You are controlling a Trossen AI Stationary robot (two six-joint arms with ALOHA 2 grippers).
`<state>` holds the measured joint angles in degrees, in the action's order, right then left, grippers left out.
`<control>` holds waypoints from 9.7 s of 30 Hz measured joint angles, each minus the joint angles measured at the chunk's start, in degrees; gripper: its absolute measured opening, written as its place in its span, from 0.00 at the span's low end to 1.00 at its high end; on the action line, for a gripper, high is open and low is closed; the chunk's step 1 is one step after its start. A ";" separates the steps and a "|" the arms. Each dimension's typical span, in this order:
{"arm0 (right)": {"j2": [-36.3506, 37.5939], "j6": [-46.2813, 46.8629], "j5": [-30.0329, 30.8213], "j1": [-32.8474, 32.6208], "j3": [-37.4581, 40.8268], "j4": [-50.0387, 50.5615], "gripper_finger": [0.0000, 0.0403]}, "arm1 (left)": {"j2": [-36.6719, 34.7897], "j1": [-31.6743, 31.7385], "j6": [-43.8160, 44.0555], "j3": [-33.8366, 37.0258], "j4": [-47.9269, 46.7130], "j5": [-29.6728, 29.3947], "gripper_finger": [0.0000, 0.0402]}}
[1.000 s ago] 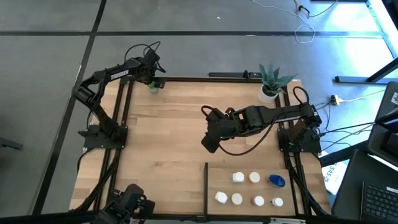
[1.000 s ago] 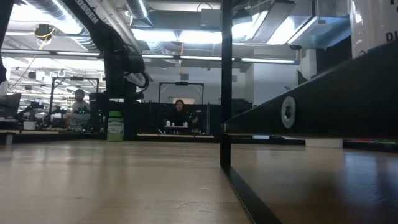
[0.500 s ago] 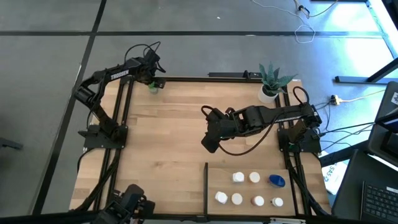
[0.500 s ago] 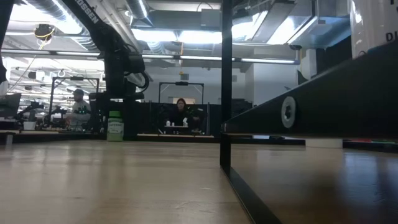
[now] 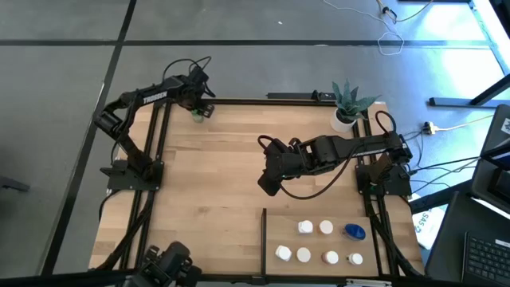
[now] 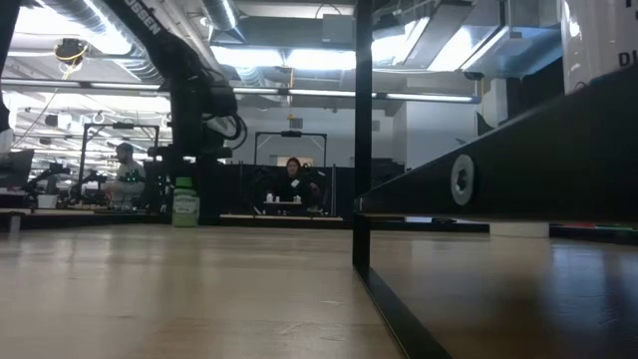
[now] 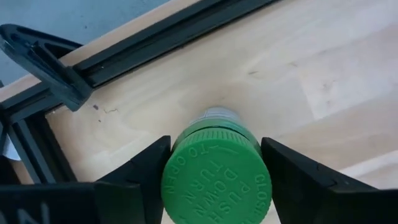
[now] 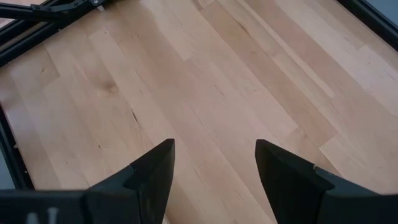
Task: Pick and place medicine bottles onto shelf by color
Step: Move the green pill bottle from the top to the center, then put the green pill bottle onto the shelf
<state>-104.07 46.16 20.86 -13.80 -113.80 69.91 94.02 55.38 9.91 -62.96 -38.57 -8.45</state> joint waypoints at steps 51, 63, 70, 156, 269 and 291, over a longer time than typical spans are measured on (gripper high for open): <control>-0.01 -0.13 0.02 0.07 -0.02 -1.24 0.56 | -16.09 -44.87 14.05 0.11 -10.29 3.45 0.52; -0.01 -0.16 0.04 0.13 -0.02 -6.17 0.56 | -16.06 -47.71 13.37 0.10 -7.22 3.41 0.52; -0.07 1.21 0.02 0.11 0.61 -9.20 0.56 | -16.02 -48.20 9.97 0.11 -6.14 3.39 0.52; 32.98 -36.21 -0.99 1.70 50.42 -53.71 0.56 | -4.13 -49.22 24.25 0.07 -0.01 3.64 0.52; 32.93 -40.42 -8.92 1.67 50.40 -50.80 0.56 | -4.07 -52.12 25.57 0.09 -3.10 -1.35 0.67; 32.98 -40.42 -8.94 1.66 50.38 -50.82 0.56 | -7.99 -51.90 23.82 0.13 -3.58 -2.58 0.77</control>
<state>-71.09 5.74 11.93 -12.14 -63.42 19.09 86.03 3.49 33.73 -62.83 -42.15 -11.03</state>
